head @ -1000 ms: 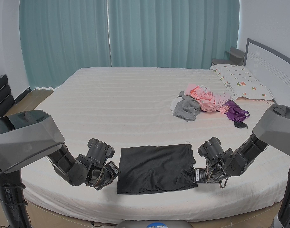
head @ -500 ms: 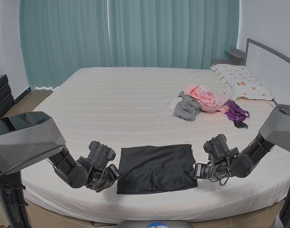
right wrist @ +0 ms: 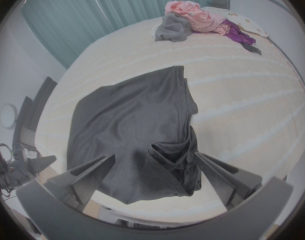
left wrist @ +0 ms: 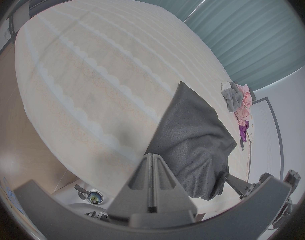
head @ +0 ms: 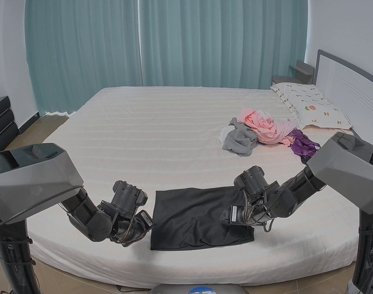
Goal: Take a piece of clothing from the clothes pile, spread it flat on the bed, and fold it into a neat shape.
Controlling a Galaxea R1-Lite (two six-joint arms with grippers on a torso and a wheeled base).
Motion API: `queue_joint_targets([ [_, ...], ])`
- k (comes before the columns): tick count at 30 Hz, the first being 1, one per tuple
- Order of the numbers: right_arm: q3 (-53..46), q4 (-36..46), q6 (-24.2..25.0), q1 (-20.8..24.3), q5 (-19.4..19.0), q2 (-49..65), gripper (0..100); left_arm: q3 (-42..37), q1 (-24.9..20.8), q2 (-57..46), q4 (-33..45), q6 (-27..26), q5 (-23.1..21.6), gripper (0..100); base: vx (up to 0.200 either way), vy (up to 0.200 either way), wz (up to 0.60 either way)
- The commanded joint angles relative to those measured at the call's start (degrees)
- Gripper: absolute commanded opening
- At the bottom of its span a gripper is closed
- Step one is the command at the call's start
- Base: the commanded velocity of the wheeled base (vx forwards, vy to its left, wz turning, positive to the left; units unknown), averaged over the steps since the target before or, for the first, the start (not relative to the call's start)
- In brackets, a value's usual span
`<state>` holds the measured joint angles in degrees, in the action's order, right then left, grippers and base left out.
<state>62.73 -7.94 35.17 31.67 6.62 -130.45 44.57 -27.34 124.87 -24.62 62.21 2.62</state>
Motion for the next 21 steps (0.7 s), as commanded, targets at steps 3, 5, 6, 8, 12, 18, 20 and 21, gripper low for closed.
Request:
queue_joint_targets([
  [3, 3.3, 7.1, -1.0, 0.7, 2.6, -3.1, 100, 0.0, 0.2, 0.0, -0.1, 0.0, 0.0, 0, 0.0, 0.0, 0.0],
  [5, 2.0, 9.0, -1.1, 0.5, 3.9, -2.1, 100, 0.0, 0.2, 0.0, -0.1, 0.0, 0.0, 0, 0.0, 0.0, 0.0],
  [6, 1.4, 9.3, -1.1, 0.4, 4.4, -1.8, 100, 0.0, 0.2, -0.1, -0.1, 0.0, 0.0, 0, 0.0, 0.0, 0.0],
  [8, -0.5, 9.3, -1.2, 0.1, 4.8, -0.9, 100, 0.0, 0.2, -0.1, -0.1, 0.0, 0.0, 0, 0.0, 0.0, 0.0],
  [12, -5.0, 7.8, -1.1, -0.6, 5.2, 0.8, 100, 0.0, 0.2, -0.1, -0.1, 0.1, 0.0, 0, 0.0, 0.0, 0.0],
  [18, -11.0, 3.1, -0.6, -2.1, 6.0, 4.3, 100, 0.0, -0.2, -0.1, -0.1, 0.0, 0.0, 0, 0.0, 0.0, 0.0],
  [20, -14.1, 0.6, -0.6, -3.1, 6.2, 5.5, 100, 0.0, -0.3, 0.0, -0.1, 0.0, 0.0, 0, 0.0, 0.0, 0.0],
  [21, -15.3, -0.5, -0.5, -3.4, 6.2, 5.9, 100, 0.0, -0.3, 0.0, -0.1, 0.0, 0.0, 0, 0.0, 0.0, 0.0],
])
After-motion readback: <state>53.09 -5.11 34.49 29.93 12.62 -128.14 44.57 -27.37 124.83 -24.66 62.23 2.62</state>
